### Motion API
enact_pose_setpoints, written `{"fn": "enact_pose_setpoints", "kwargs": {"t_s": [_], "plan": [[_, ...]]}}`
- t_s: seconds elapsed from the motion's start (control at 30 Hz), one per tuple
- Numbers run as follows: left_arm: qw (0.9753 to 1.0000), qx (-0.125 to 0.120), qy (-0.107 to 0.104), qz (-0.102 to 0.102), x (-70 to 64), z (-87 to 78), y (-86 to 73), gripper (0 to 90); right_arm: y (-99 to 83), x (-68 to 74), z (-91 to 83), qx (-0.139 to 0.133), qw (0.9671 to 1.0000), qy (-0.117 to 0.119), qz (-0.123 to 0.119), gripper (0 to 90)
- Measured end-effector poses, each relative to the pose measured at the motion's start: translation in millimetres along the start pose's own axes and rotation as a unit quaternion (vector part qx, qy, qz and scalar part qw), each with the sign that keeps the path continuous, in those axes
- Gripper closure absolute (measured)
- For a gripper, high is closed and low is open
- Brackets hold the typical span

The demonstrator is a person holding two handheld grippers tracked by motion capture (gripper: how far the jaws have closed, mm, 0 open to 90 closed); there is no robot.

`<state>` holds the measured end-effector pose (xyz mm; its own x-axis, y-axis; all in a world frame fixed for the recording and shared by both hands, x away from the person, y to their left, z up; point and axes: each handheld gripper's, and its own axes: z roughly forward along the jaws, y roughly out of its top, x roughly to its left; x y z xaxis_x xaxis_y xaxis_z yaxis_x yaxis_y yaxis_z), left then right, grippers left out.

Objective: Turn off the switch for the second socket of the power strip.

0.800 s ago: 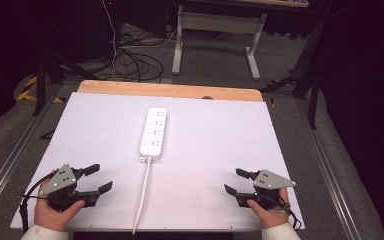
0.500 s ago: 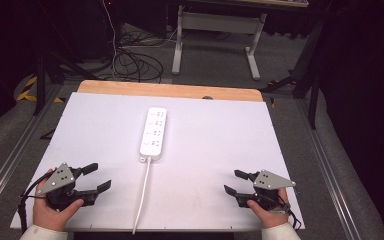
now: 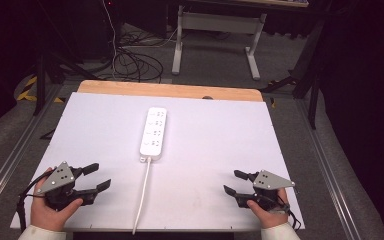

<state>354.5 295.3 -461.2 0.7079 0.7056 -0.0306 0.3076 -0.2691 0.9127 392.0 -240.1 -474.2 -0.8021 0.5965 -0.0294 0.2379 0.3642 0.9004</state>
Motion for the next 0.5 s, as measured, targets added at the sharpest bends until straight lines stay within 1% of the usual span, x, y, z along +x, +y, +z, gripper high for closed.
{"fn": "enact_pose_setpoints", "kwargs": {"t_s": [0.03,0.07,0.13,0.17,0.2,0.23,0.3,0.33,0.37,0.4,0.43,0.47,0.5], "plan": [[1.0,0.007,-0.004,-0.003,-0.3,0.6,1.5,32.1,-0.1,0.1,0.1,0.001,1.0,0.0,0.0,36.2],[1.0,0.007,-0.004,-0.003,-0.3,0.6,1.5,32.8,-0.2,0.2,0.4,0.0,1.0,0.001,0.0,36.1],[0.9998,0.017,-0.002,-0.003,0.0,0.8,4.3,34.2,-0.3,0.4,0.7,0.001,1.0,0.001,-0.001,36.2],[0.9997,0.021,-0.005,-0.008,0.1,0.9,5.9,34.2,-0.3,0.4,0.7,0.001,1.0,0.001,-0.001,36.2],[0.9997,0.024,-0.003,-0.004,1.3,0.7,7.9,35.6,-0.5,0.9,1.0,0.003,1.0,0.001,0.0,36.4],[0.9996,0.029,-0.004,-0.006,3.1,1.1,11.5,36.1,-0.6,1.0,1.2,0.003,1.0,0.001,0.0,36.4],[0.9994,0.032,-0.005,-0.007,4.0,1.2,13.1,36.9,-0.6,1.2,1.3,0.003,1.0,0.001,0.0,36.4],[0.9994,0.033,-0.006,-0.011,4.6,1.8,14.7,39.0,-0.6,1.4,1.5,0.003,1.0,0.0,0.0,36.5],[0.9994,0.035,-0.006,-0.007,6.1,2.1,16.7,40.3,-0.6,1.4,1.5,0.003,1.0,0.0,0.0,36.5],[0.9993,0.035,-0.008,-0.009,7.8,3.3,21.7,41.4,-0.6,1.4,1.5,0.004,1.0,0.0,0.0,36.5],[0.9993,0.035,-0.013,-0.01,8.5,4.1,24.7,41.6,-0.6,1.5,1.5,0.004,1.0,0.0,0.0,36.5],[0.9993,0.035,-0.013,-0.01,8.5,4.1,24.7,41.7,-0.7,1.5,1.5,0.004,1.0,0.0,0.0,36.6],[0.9993,0.034,-0.014,-0.012,8.7,5.2,27.9,41.7,-0.7,1.5,1.5,0.004,1.0,0.0,0.0,36.6]]}}
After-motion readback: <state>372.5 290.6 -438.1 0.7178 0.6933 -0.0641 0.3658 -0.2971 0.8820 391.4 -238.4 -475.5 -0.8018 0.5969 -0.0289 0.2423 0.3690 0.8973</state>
